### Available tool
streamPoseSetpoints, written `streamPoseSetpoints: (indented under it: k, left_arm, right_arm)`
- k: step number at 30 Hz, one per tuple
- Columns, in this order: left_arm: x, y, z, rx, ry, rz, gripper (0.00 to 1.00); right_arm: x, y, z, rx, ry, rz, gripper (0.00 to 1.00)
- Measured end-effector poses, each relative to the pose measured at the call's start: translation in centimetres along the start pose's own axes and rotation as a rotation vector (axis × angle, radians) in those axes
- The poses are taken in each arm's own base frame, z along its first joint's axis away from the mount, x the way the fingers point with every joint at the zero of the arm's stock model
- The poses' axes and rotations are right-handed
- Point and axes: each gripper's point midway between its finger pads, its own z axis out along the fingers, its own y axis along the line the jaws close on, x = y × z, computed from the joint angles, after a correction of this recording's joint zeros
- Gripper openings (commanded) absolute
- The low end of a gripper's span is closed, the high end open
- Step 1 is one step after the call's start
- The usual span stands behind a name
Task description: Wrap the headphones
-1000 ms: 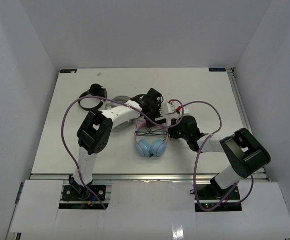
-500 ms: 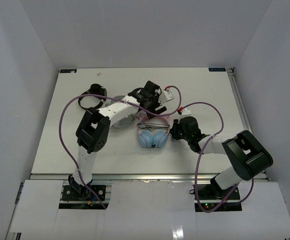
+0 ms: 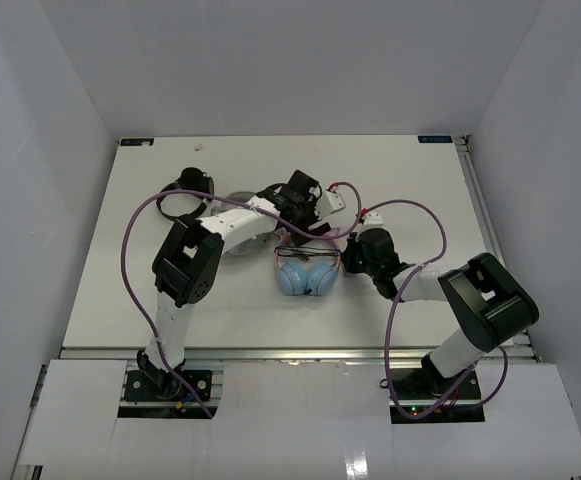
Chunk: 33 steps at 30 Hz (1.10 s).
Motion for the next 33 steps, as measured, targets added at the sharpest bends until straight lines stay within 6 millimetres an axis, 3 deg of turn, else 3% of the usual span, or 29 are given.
streamPoseSetpoints:
  k: [21, 26, 33]
  left_arm:
    - [0.4, 0.5, 0.1, -0.034, 0.013, -0.006, 0.98]
    - [-0.3, 1.2, -0.1, -0.053, -0.009, -0.043, 0.98]
    - [-2.9, 3.1, -1.0, -0.126, -0.072, -0.145, 0.98]
  right_arm:
    - [0.1, -0.8, -0.5, 0.036, -0.010, 0.080, 0.12]
    - [0.1, -0.8, -0.5, 0.035, -0.014, 0.089, 0.20]
    - [0.1, -0.7, -0.5, 0.026, -0.020, 0.092, 0.35]
